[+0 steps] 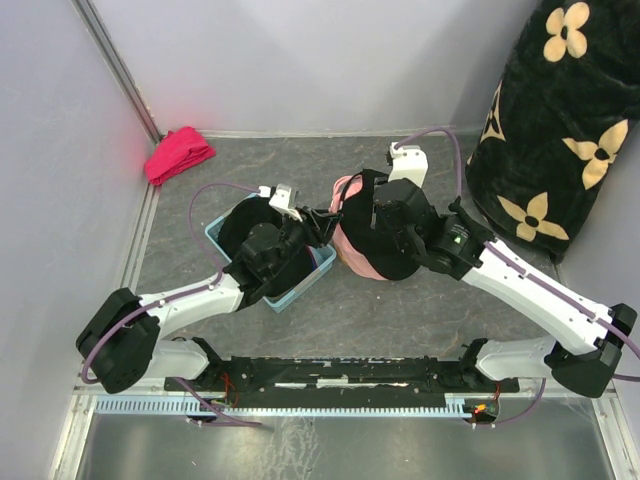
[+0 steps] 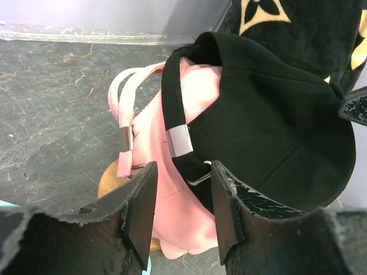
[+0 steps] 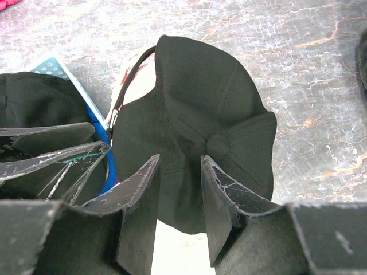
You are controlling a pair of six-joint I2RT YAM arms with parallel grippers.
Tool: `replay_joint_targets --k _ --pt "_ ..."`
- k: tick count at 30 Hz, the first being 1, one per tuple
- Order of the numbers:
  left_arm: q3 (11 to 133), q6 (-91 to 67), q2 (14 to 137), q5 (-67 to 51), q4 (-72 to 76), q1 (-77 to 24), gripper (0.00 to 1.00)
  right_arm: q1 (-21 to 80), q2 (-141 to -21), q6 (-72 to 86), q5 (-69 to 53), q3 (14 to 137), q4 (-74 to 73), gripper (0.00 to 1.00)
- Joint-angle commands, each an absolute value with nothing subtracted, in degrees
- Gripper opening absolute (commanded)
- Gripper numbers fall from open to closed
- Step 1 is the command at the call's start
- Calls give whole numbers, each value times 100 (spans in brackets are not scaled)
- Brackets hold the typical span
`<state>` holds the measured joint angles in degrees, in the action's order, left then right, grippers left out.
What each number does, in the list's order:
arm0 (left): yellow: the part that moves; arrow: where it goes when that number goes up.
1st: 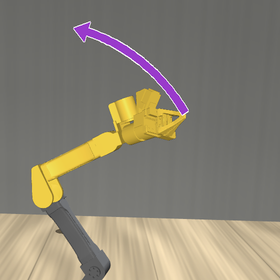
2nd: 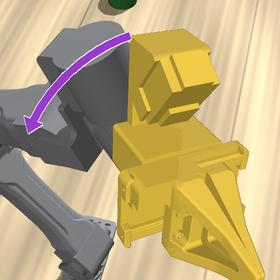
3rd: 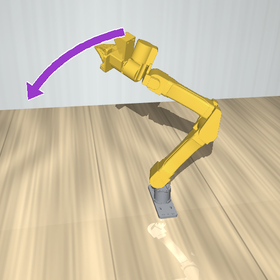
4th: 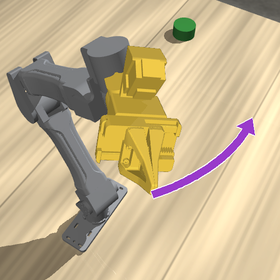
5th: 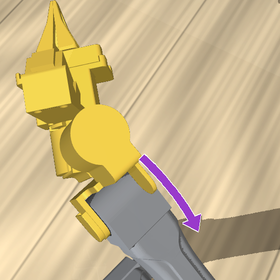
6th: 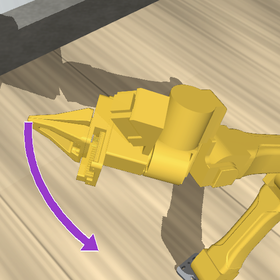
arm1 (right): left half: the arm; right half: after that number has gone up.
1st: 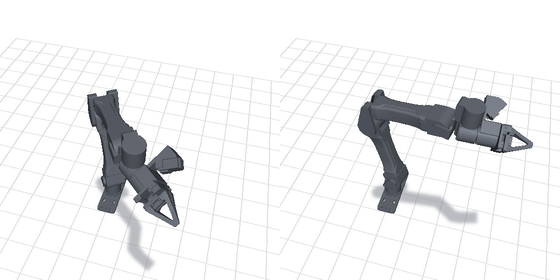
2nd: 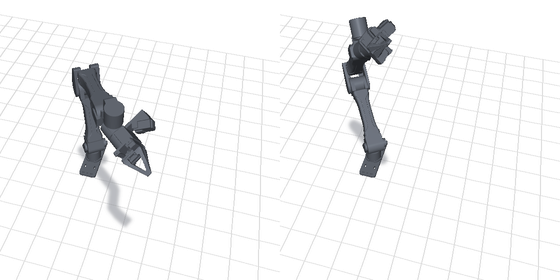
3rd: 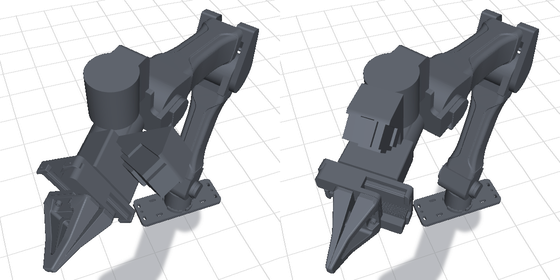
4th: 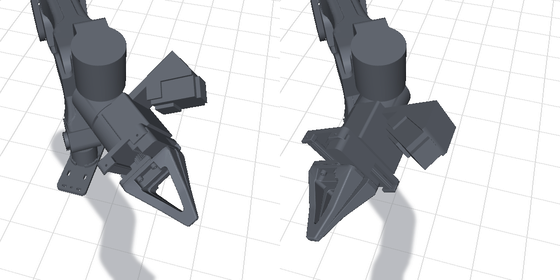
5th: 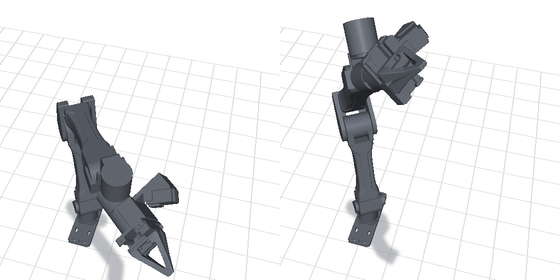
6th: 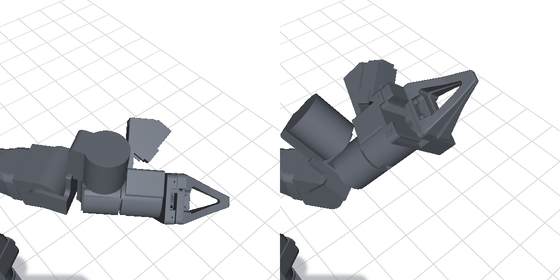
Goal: Stack the hats
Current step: Stack the hat on the hat.
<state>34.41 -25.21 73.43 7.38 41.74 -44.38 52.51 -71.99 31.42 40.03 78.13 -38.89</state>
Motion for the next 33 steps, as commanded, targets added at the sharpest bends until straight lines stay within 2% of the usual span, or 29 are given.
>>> replay_joint_targets --k 1,19,33 --pt "3926 -2703 7155 1033 3994 -4441 50 5291 -6956 3028 4030 7798 -3581 43" --pt "6637 -1869 8607 282 1522 -4168 54 5291 -6867 2695 4410 7827 -3412 44" --pt "7243 -1436 8917 2 642 -4070 53 5273 -6857 2634 4517 7840 -3476 44"
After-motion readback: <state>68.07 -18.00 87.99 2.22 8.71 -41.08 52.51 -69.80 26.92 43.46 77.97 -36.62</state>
